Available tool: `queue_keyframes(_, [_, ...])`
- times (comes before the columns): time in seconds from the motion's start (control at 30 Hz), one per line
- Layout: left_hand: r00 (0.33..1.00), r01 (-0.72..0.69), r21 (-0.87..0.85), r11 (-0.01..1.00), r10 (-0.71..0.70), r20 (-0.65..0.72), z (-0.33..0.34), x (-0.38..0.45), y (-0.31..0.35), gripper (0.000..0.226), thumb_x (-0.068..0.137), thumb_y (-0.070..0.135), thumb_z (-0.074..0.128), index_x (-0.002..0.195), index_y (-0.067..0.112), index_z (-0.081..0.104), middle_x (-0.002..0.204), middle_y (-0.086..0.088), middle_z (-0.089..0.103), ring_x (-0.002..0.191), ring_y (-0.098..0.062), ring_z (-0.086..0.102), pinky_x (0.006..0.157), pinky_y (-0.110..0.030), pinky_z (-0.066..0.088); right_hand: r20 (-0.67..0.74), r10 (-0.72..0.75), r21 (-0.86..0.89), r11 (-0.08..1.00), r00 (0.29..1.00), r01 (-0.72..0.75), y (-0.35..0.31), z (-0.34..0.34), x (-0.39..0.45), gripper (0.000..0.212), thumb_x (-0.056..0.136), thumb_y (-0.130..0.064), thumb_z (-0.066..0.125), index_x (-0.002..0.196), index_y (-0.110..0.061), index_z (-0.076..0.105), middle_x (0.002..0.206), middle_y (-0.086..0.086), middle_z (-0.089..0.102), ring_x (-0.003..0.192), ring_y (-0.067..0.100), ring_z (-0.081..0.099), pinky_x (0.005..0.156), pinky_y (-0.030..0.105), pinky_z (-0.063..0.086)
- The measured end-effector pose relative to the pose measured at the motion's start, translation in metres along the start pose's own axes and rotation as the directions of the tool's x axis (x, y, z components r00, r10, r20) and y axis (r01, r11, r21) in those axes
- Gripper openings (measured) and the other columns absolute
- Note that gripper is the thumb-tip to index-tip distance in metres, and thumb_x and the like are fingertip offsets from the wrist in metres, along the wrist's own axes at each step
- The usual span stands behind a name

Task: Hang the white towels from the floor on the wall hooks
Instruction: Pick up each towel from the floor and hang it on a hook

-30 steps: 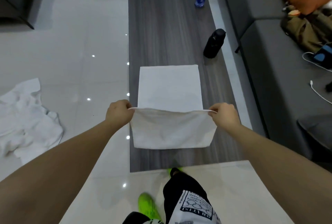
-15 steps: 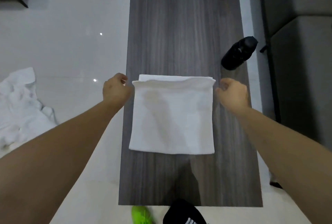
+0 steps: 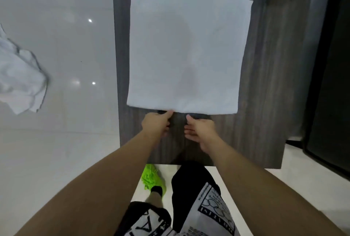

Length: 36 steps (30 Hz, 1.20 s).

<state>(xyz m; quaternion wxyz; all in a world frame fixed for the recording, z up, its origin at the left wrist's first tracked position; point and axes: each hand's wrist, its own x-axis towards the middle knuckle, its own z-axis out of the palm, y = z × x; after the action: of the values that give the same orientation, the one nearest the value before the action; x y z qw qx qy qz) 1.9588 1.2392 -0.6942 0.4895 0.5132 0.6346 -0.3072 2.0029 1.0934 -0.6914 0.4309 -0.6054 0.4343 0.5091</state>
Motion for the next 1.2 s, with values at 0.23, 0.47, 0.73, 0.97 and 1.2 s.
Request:
queue_keyframes(0.23, [0.993, 0.111, -0.525, 0.844, -0.07, 0.098, 0.004, 0.011, 0.017, 0.026, 0.092, 0.019, 0.066, 0.113, 0.005, 0.061, 0.092, -0.01, 0.067, 0.08, -0.02, 0.066, 0.058, -0.029, 0.052, -0.064, 0.002, 0.453, 0.891, 0.998, 0.027, -0.025, 0.018, 0.002, 0.028, 0.092, -0.018, 0.068, 0.11, 0.002, 0.062, 0.088, 0.015, 0.066, 0.073, 0.02, 0.065, 0.062, 0.027, 0.058])
queue_keyframes(0.47, [0.976, -0.108, -0.642, 0.759, 0.204, 0.077, -0.036, -0.068, 0.044, 0.013, 0.098, 0.004, 0.05, 0.108, 0.005, 0.058, 0.105, -0.014, 0.066, 0.095, -0.027, 0.069, 0.067, -0.031, 0.06, -0.035, -0.149, 0.603, 0.785, 0.988, 0.14, -0.041, 0.028, -0.085, 0.019, 0.097, -0.005, 0.055, 0.115, 0.001, 0.057, 0.082, 0.015, 0.061, 0.07, 0.021, 0.063, 0.048, 0.025, 0.056])
queue_keyframes(0.73, [0.773, -0.629, -0.531, 0.568, 0.529, -0.349, -0.146, -0.236, 0.047, 0.036, 0.081, -0.002, 0.059, 0.106, 0.02, 0.044, 0.107, -0.011, 0.053, 0.085, -0.031, 0.068, 0.068, -0.038, 0.062, -0.104, -0.602, 0.405, 0.701, 0.791, 0.587, -0.046, 0.063, -0.271, 0.011, 0.095, -0.012, 0.06, 0.096, -0.001, 0.063, 0.073, 0.012, 0.066, 0.057, 0.019, 0.062, 0.051, 0.027, 0.055])
queue_keyframes(0.97, [0.265, -0.943, 0.059, 0.328, 0.845, -0.464, -0.305, -0.374, -0.014, 0.028, 0.084, 0.016, 0.049, 0.098, 0.028, 0.07, 0.095, 0.005, 0.065, 0.078, -0.005, 0.062, 0.051, -0.009, 0.046, -0.139, -0.96, 0.095, 0.232, 0.244, 0.968, 0.001, 0.105, -0.466, 0.018, 0.077, -0.007, 0.07, 0.072, -0.012, 0.053, 0.066, 0.01, 0.068, 0.052, 0.019, 0.067, 0.055, 0.03, 0.058])
queue_keyframes(1.2, [-0.141, -0.839, 0.487, 0.242, 0.768, -0.625, -0.466, -0.467, -0.107, 0.014, 0.083, 0.034, 0.065, 0.086, 0.024, 0.074, 0.078, 0.006, 0.07, 0.081, -0.013, 0.06, 0.07, -0.02, 0.036, 0.191, -0.961, -0.176, -0.236, -0.202, 0.956, 0.066, 0.198, -0.593, 0.025, 0.082, -0.02, 0.061, 0.105, -0.025, 0.068, 0.08, 0.0, 0.072, 0.078, 0.018, 0.07, 0.08, 0.041, 0.059])
